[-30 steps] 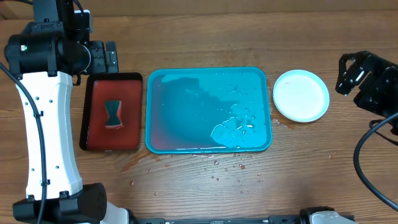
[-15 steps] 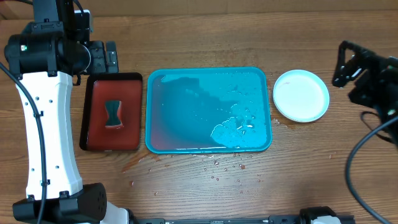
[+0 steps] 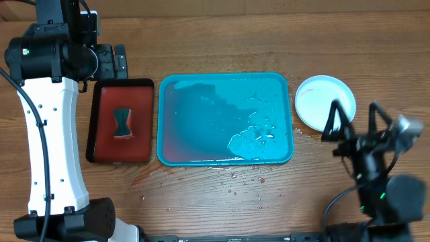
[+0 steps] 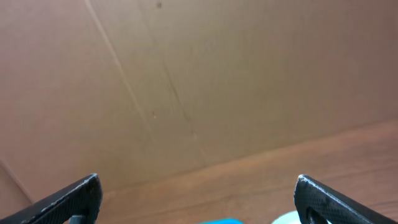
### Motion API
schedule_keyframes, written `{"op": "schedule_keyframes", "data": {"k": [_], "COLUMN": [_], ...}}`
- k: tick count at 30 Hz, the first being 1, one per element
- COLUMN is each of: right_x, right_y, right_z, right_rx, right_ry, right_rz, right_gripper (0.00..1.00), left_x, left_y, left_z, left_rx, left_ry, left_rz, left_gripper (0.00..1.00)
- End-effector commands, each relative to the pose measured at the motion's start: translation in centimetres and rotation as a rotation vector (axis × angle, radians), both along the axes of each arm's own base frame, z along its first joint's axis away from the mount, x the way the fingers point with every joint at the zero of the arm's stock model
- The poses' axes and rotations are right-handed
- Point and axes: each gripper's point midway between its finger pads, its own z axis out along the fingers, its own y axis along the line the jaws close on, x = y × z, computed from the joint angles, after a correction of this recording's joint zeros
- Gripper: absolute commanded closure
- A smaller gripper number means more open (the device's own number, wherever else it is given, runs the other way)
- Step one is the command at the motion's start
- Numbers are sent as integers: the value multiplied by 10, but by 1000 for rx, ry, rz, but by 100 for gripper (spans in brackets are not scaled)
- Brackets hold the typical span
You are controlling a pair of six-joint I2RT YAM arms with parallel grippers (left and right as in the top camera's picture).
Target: Clean dirty plates on tray and stack at the side
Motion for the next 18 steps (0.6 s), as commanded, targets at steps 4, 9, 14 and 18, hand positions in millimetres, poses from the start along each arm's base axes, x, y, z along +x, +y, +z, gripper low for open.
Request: {"op": "schedule_keyframes", "data": {"k": [4, 9, 14, 18], "right_x": [-9, -10, -9, -7], "right_y": [-2, -2, -2, -1], "right_z": [-65, -92, -112, -129], "right_rx": [-2, 1, -2, -4], "right_ry": [-38, -27, -6, 43], "right_rz": [-6, -6, -6, -2], "right_gripper": [0, 0, 0, 0], "left_x": [1, 1, 1, 1], "left_y": [-1, -1, -1, -1], "left_z": [1, 1, 1, 1], "left_rx": [-8, -8, -8, -8], "left_ry": [-6, -6, -6, -6], "left_rz": [10, 10, 10, 10], "left_gripper": [1, 0, 0, 0]}}
